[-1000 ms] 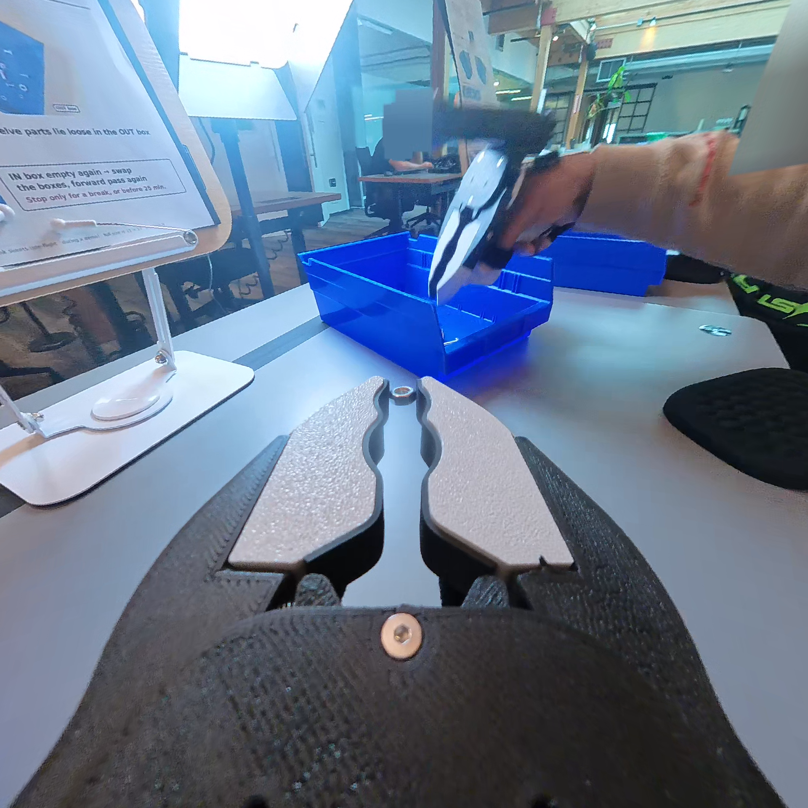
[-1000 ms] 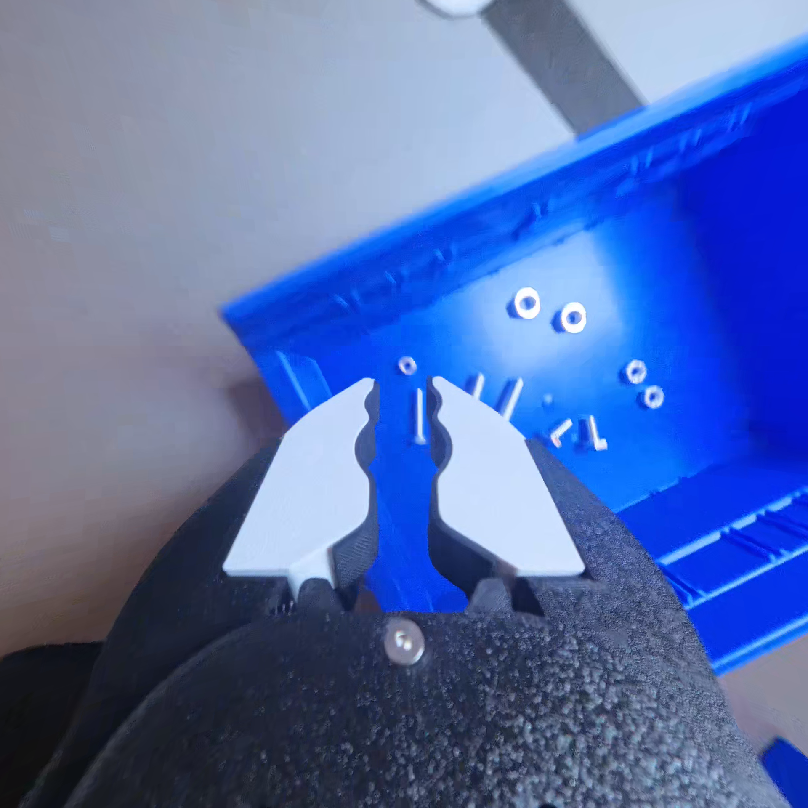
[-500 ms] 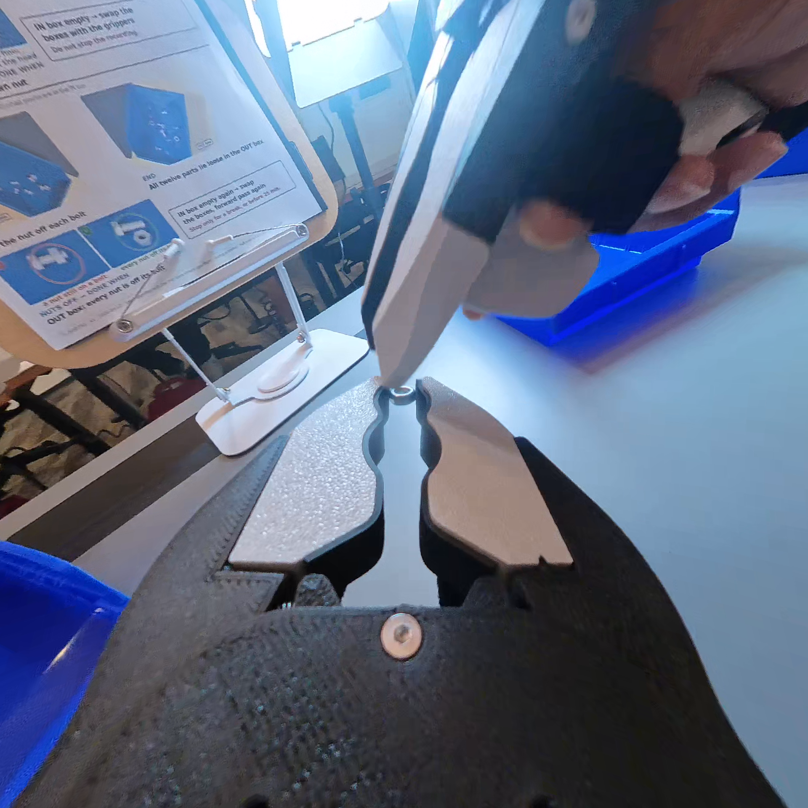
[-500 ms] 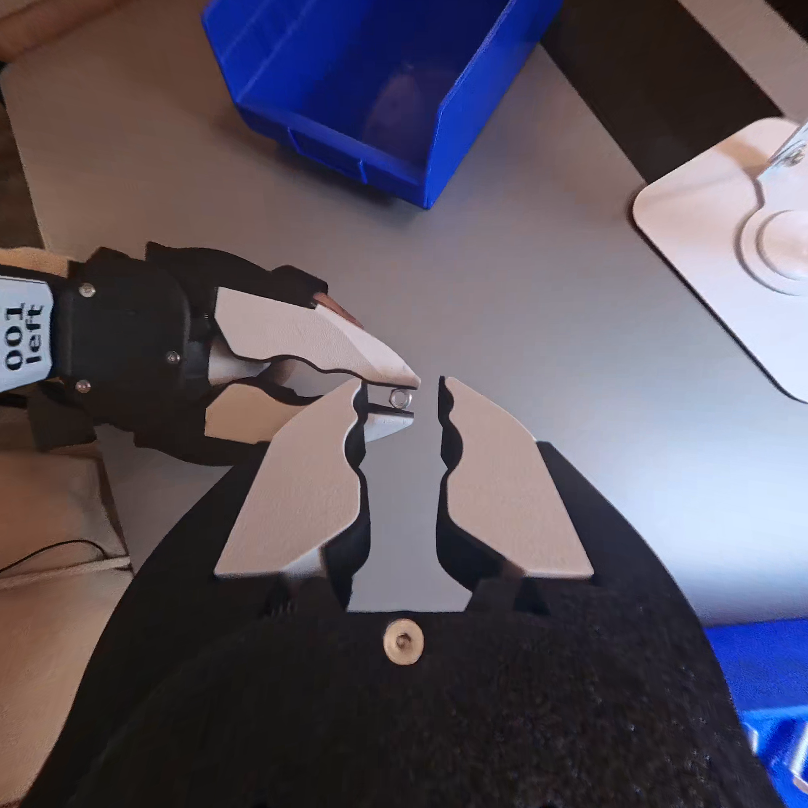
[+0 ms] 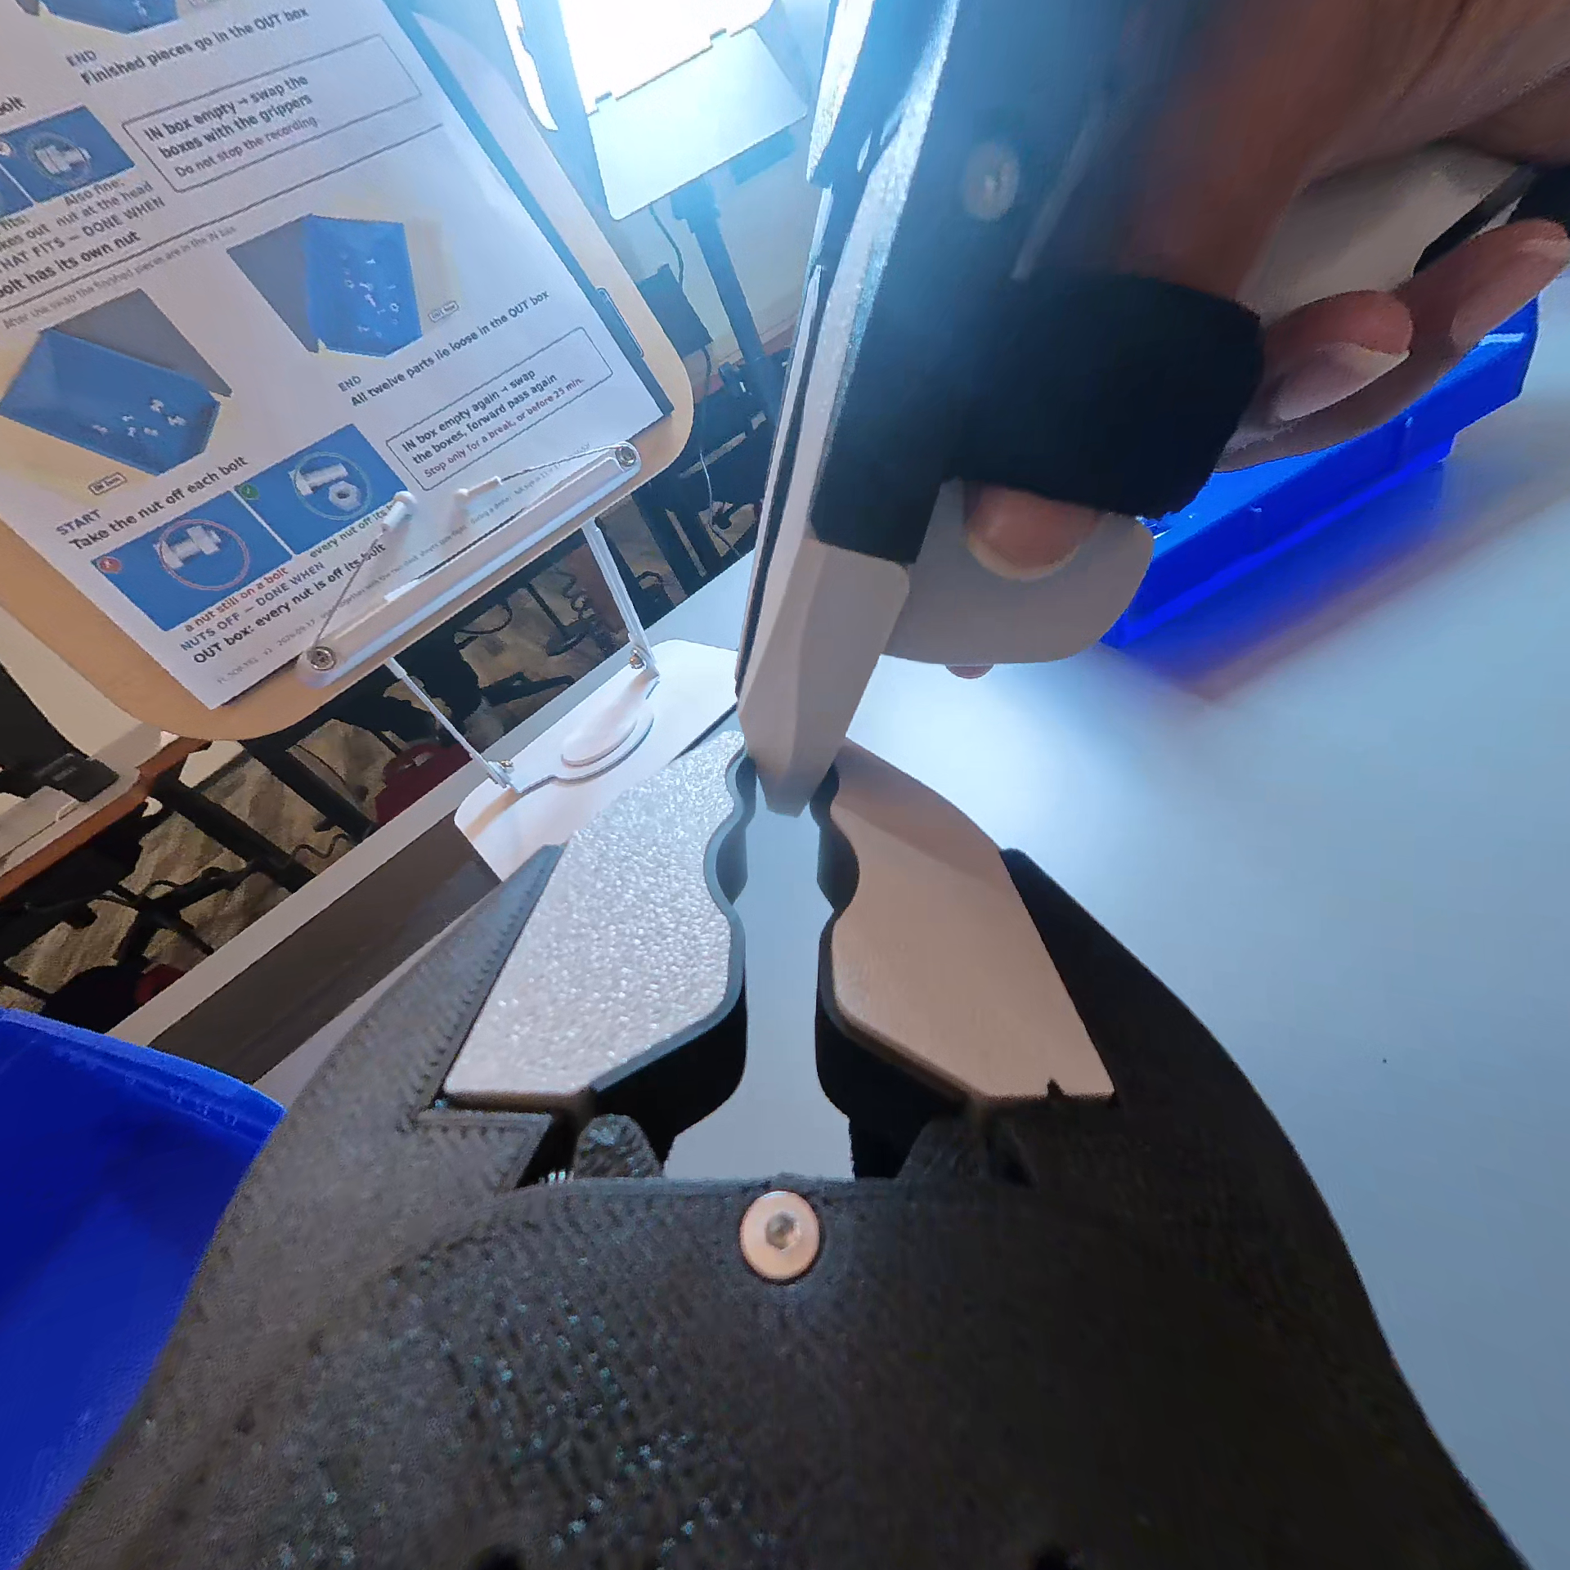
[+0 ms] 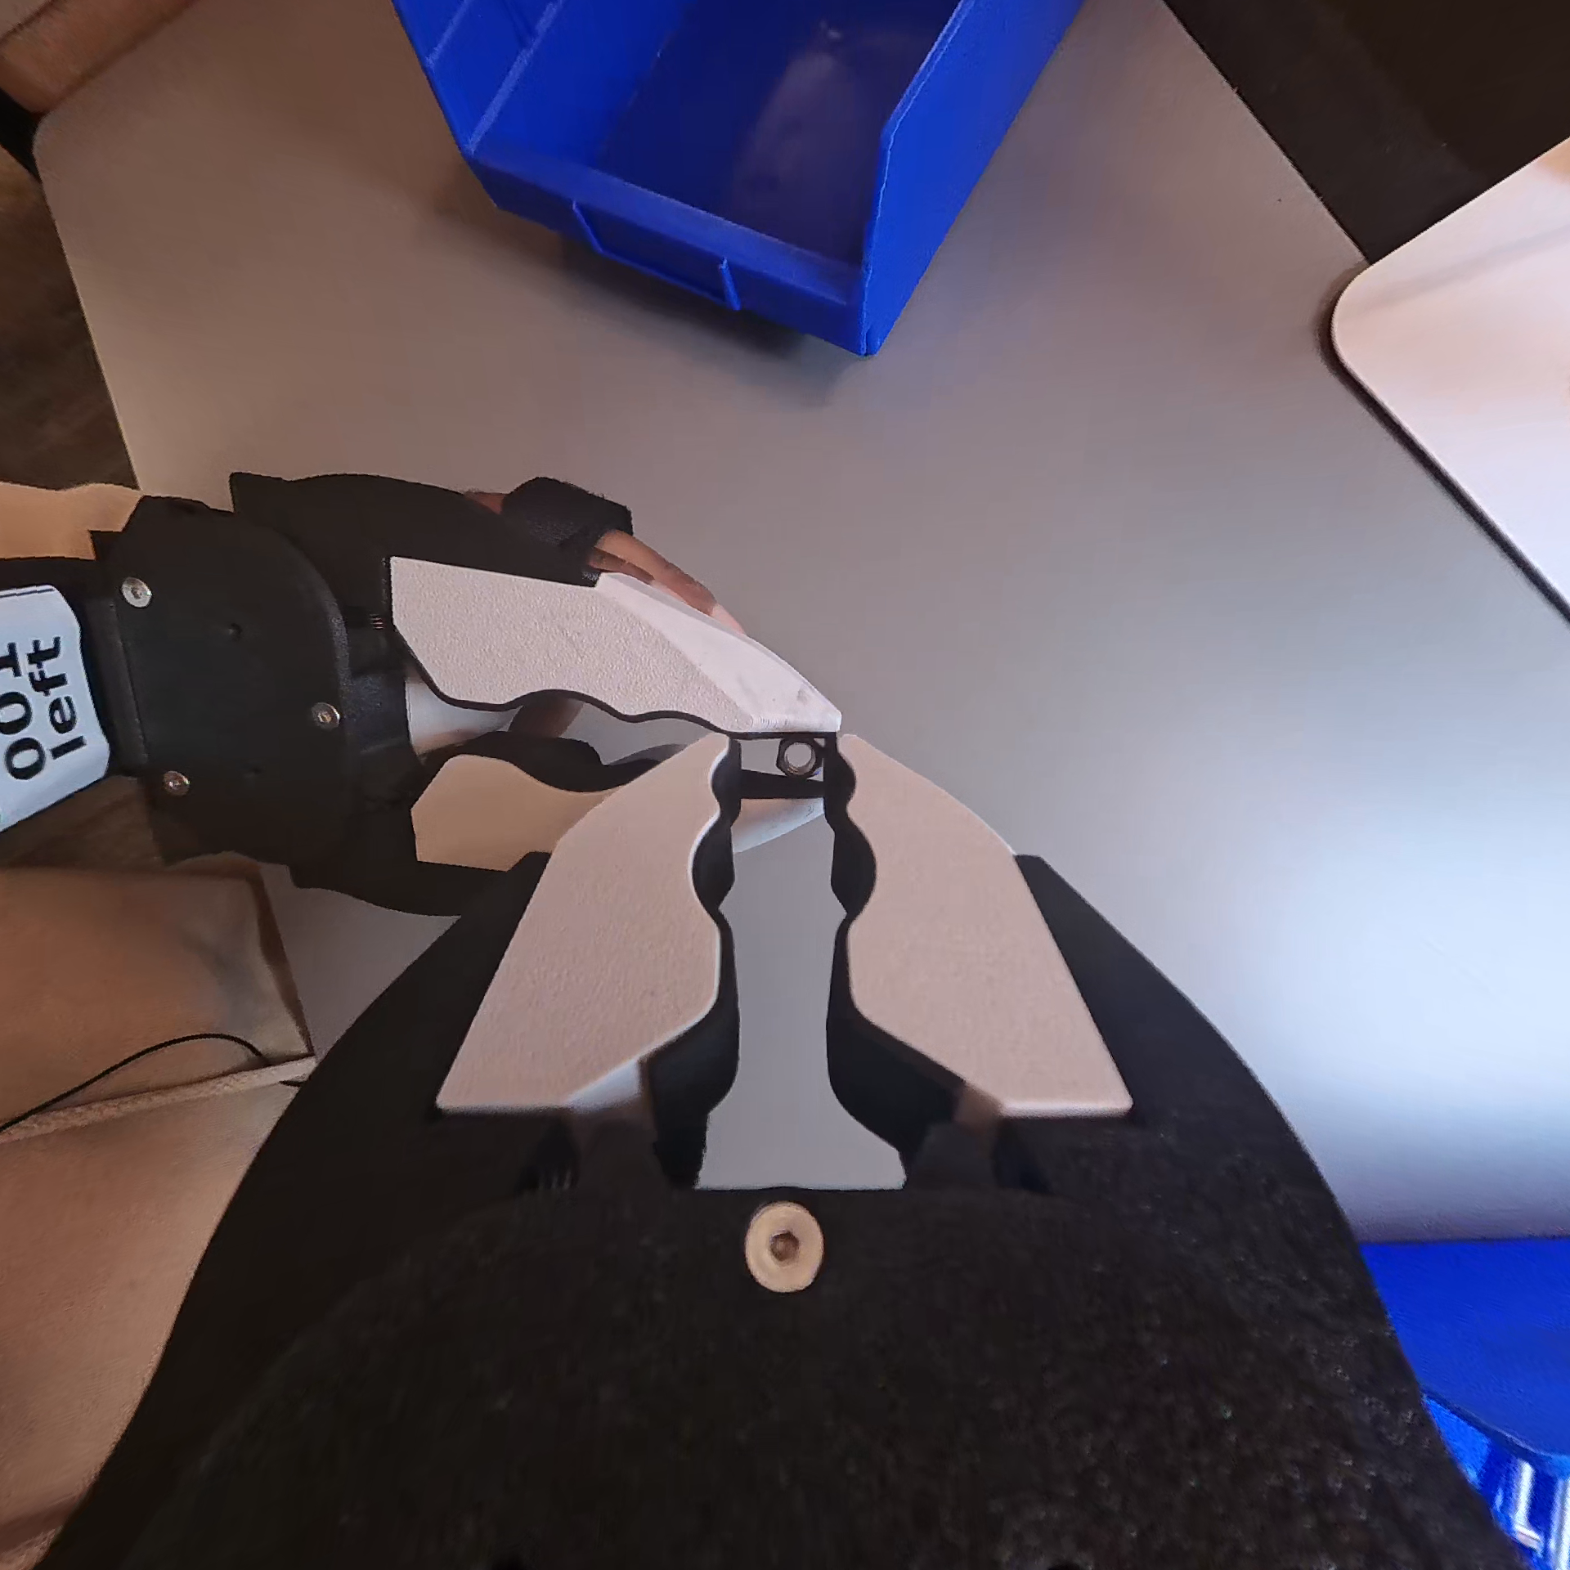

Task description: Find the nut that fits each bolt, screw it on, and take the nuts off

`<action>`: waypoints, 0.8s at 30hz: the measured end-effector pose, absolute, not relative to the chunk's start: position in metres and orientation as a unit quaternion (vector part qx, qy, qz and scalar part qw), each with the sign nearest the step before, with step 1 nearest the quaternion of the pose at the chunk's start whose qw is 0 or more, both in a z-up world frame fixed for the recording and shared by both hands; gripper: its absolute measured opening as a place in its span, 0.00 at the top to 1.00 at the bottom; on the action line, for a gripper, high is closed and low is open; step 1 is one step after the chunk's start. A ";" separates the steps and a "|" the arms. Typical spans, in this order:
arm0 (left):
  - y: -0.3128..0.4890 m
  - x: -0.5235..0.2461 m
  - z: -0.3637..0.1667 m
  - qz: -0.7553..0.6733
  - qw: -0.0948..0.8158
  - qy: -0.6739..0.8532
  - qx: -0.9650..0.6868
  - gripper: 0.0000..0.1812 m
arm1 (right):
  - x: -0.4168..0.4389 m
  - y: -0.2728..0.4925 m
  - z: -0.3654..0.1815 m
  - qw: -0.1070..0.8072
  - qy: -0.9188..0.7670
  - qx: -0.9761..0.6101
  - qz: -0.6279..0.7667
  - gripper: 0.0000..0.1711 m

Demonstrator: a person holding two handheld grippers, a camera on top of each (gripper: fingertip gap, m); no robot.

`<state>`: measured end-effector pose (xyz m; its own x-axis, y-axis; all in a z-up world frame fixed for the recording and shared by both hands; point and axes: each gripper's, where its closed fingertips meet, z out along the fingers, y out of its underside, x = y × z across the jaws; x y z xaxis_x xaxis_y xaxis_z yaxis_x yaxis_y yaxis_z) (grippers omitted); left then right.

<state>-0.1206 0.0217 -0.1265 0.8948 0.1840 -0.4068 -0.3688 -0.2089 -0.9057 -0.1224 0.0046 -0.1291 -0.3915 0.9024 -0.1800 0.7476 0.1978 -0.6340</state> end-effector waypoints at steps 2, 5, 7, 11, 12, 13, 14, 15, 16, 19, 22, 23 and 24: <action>0.022 -0.119 -0.126 0.229 0.625 0.067 -0.743 0.93 | -0.122 0.006 -0.128 0.124 -0.766 -0.533 0.338 0.99; 0.023 -0.117 -0.127 0.232 0.625 0.075 -0.742 0.93 | -0.119 0.007 -0.129 0.126 -0.766 -0.525 0.348 0.99; 0.023 -0.115 -0.128 0.234 0.624 0.080 -0.741 0.93 | -0.118 0.008 -0.130 0.132 -0.767 -0.522 0.350 0.99; 0.024 -0.113 -0.129 0.240 0.625 0.091 -0.738 0.93 | -0.115 0.008 -0.130 0.127 -0.763 -0.522 0.360 0.99; 0.024 -0.112 -0.128 0.241 0.625 0.093 -0.736 0.93 | -0.115 0.009 -0.130 0.127 -0.762 -0.522 0.363 0.99; 0.024 -0.112 -0.128 0.243 0.625 0.095 -0.735 0.94 | -0.114 0.009 -0.130 0.126 -0.760 -0.522 0.366 0.99; 0.024 -0.111 -0.128 0.245 0.626 0.098 -0.734 0.94 | -0.114 0.009 -0.129 0.126 -0.759 -0.521 0.370 0.99; 0.024 -0.110 -0.127 0.249 0.626 0.103 -0.731 0.94 | -0.113 0.009 -0.128 0.125 -0.756 -0.520 0.376 1.00; 0.023 -0.109 -0.126 0.254 0.626 0.111 -0.729 0.94 | -0.112 0.009 -0.127 0.124 -0.753 -0.520 0.384 1.00; 0.024 -0.104 -0.128 0.267 0.623 0.131 -0.723 0.94 | -0.108 0.009 -0.127 0.114 -0.740 -0.523 0.408 1.00; 0.026 -0.098 -0.134 0.257 0.621 0.147 -0.725 0.94 | -0.102 0.012 -0.132 0.107 -0.723 -0.530 0.431 1.00; 0.027 -0.095 -0.136 0.251 0.619 0.151 -0.728 0.94 | -0.099 0.013 -0.135 0.103 -0.715 -0.534 0.439 1.00; 0.028 -0.092 -0.140 0.247 0.615 0.157 -0.732 0.94 | -0.097 0.014 -0.138 0.098 -0.709 -0.538 0.446 1.00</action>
<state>-0.0921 0.0280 -0.1402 0.8288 0.0730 -0.5548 -0.5340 -0.1930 -0.8232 -0.0969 0.0144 -0.1380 -0.4013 0.8504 -0.3403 0.6752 0.0236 -0.7373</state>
